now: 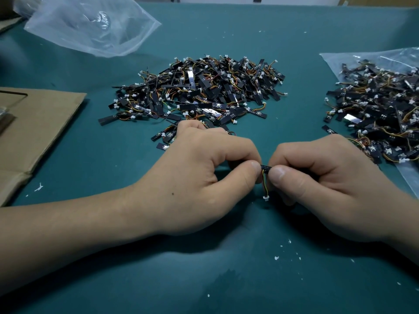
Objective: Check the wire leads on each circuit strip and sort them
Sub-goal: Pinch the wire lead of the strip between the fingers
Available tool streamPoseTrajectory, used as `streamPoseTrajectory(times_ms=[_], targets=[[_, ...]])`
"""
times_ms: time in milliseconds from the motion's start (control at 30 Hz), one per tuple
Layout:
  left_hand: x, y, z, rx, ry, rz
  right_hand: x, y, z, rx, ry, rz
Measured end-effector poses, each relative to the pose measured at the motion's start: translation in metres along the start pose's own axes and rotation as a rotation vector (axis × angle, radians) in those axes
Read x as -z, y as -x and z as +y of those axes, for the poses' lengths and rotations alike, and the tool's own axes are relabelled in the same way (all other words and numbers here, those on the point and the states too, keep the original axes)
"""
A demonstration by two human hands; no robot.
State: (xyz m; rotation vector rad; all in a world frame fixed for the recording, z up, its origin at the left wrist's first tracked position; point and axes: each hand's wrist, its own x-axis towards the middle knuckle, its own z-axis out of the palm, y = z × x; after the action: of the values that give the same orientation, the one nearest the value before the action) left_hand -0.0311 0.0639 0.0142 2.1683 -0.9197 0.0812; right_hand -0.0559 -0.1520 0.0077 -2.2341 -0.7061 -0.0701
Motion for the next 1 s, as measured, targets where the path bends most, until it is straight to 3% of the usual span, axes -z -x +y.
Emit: streamPoseTrajectory(times_ms=[1000], targets=[[-0.0006,0.0007,0.0003,-0.011,0.005,-0.006,0.0002,-0.0004,-0.0044,-0.01,-0.025,0.015]])
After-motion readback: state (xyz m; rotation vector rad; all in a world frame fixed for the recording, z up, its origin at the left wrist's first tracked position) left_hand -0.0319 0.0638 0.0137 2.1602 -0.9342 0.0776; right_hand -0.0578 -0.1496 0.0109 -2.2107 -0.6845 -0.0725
